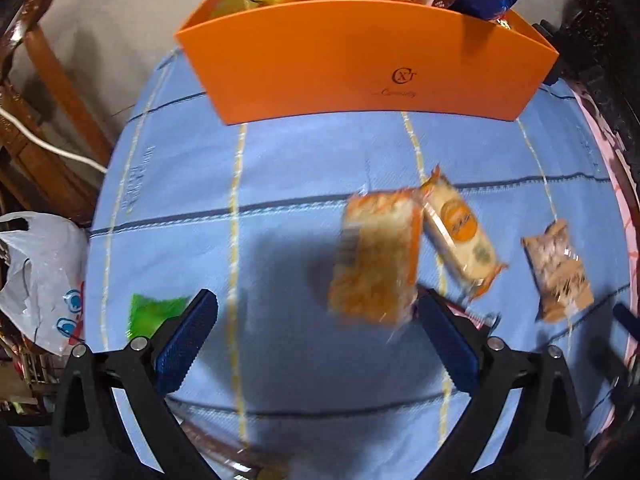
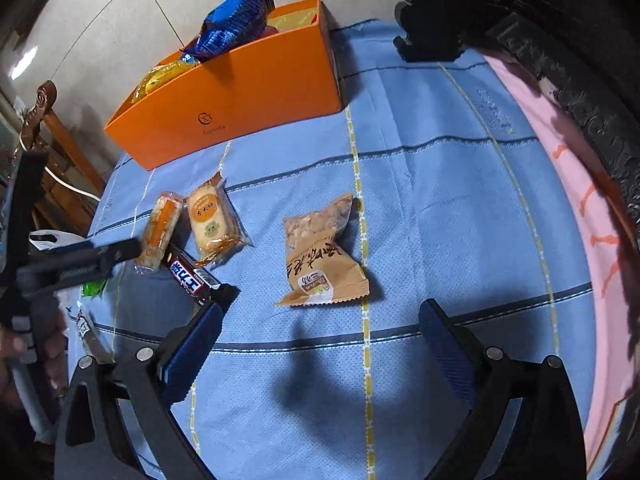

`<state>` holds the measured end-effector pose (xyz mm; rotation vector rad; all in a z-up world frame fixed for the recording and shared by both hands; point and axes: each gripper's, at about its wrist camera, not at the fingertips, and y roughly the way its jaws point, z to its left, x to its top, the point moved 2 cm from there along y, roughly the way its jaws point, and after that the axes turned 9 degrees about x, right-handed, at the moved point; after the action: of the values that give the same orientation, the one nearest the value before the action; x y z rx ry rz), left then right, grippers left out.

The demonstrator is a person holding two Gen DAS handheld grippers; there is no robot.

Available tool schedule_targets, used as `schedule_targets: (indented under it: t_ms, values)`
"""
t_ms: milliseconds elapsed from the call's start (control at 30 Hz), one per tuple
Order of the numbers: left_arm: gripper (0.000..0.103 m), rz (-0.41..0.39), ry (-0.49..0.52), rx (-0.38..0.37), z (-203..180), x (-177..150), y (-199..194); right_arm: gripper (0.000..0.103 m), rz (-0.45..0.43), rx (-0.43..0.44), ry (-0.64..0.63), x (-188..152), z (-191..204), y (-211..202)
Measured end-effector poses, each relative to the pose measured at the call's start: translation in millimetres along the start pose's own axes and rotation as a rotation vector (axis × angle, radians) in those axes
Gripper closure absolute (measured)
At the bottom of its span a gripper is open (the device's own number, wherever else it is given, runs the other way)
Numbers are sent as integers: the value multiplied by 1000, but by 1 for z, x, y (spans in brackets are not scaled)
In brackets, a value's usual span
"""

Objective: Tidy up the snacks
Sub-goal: 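Move both tools back over the remaining snacks, then grasp the orange rice-cake pack with left tool while right tool grasps peanut bag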

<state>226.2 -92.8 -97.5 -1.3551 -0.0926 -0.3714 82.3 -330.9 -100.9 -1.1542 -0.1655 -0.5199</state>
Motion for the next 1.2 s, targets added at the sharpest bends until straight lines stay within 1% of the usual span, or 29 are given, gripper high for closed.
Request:
schedule_targets:
  t_ms: [100, 167, 200, 267, 300, 367, 433, 500, 567, 600, 633, 667, 700, 733, 800, 900, 967, 1100, 1200]
  values:
    - [5, 14, 6, -10, -12, 11, 9, 4, 26, 28, 17, -1, -4, 3]
    - [5, 46, 11, -25, -20, 15, 19, 4, 30, 31, 25, 2, -9, 5]
    - [7, 55, 9, -36, -22, 17, 23, 4, 31, 31, 27, 4, -10, 5]
    - [45, 84, 9, -54, -25, 17, 36, 4, 35, 26, 22, 10, -12, 9]
    - [54, 119, 4, -90, -23, 17, 44, 4, 39, 19, 11, 13, -12, 11]
    - [55, 106, -21, -113, -16, 16, 47, 4, 59, -6, -36, 19, -8, 21]
    - [55, 97, -8, -113, -13, 13, 47, 4, 69, -11, -70, 24, -4, 30]
    - [55, 102, -18, -119, -6, 7, 47, 4, 104, -52, -122, 26, 4, 47]
    - [55, 108, -32, -118, 2, 1, 46, 8, 137, -84, -183, 25, 12, 62]
    - [55, 111, -42, -116, 6, -2, 46, 21, 161, -106, -214, 24, 16, 69]
    - [55, 114, -54, -123, 10, -4, 45, 46, 189, -128, -247, 22, 19, 76]
    - [55, 116, -69, -132, 15, -7, 44, 49, 186, -165, -293, 22, 24, 77]
    - [55, 117, -80, -134, 19, -8, 43, 56, 185, -172, -305, 23, 27, 76]
    - [55, 116, -92, -138, 24, -10, 41, 61, 191, -158, -293, 24, 28, 75]
    - [55, 109, -137, -153, 40, -13, 34, 62, 158, -109, -250, 29, 27, 61]
    - [55, 84, -185, -150, 58, -16, 20, 62, 133, -74, -206, 33, 25, 44]
    - [55, 71, -205, -163, 71, -23, 11, 62, 121, -43, -181, 32, 25, 34]
    - [55, 38, -209, -147, 83, -21, -4, 62, 111, 1, -140, 26, 26, 21]
    - [55, 34, -194, -157, 86, -18, -12, 62, 108, 14, -140, 20, 30, 16]
